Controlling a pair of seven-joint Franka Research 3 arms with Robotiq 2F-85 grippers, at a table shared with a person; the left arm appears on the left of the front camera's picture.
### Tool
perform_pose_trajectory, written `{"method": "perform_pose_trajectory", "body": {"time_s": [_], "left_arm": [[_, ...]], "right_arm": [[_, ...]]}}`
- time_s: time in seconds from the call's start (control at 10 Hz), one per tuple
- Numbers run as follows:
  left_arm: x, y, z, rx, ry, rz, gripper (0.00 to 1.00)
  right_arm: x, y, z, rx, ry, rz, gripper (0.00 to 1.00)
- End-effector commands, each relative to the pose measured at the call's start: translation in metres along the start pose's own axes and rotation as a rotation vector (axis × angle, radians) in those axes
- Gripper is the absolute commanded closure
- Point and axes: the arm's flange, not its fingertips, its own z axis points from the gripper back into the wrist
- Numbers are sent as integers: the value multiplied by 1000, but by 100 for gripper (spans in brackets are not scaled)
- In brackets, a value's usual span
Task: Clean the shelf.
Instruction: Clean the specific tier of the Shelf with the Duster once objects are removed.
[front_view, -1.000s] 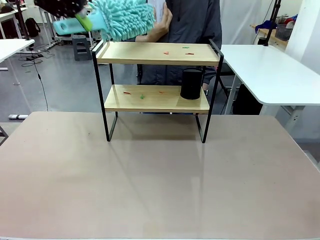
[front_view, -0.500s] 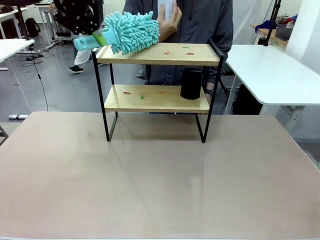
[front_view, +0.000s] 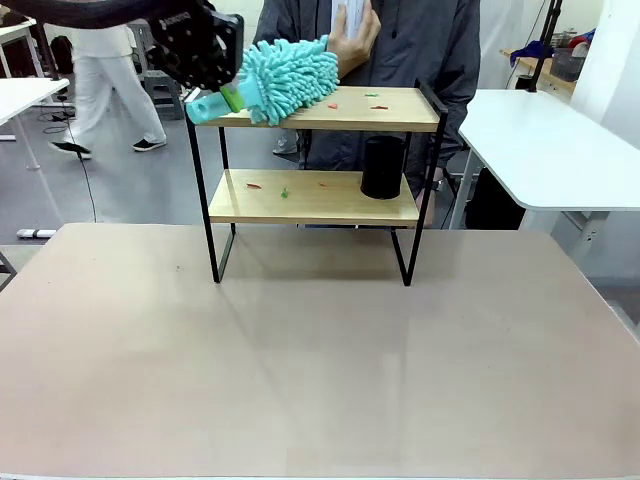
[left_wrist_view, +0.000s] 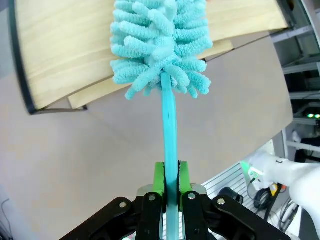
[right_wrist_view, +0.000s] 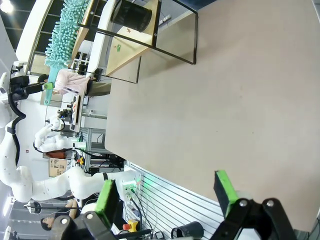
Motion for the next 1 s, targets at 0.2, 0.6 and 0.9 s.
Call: {"method": "perform_pose_trajectory", "body": {"time_s": [0.2, 0.6, 0.9], "left_arm": [[14, -31, -21, 9, 37, -46, 88], [9, -35, -6, -70, 137, -182, 88], [-5, -13, 12, -108, 356, -346, 88]], "right_arm": [[2, 1, 0, 16, -14, 26, 0], [2, 1, 0, 16, -14, 26, 0], [2, 1, 0, 16, -14, 26, 0]]}}
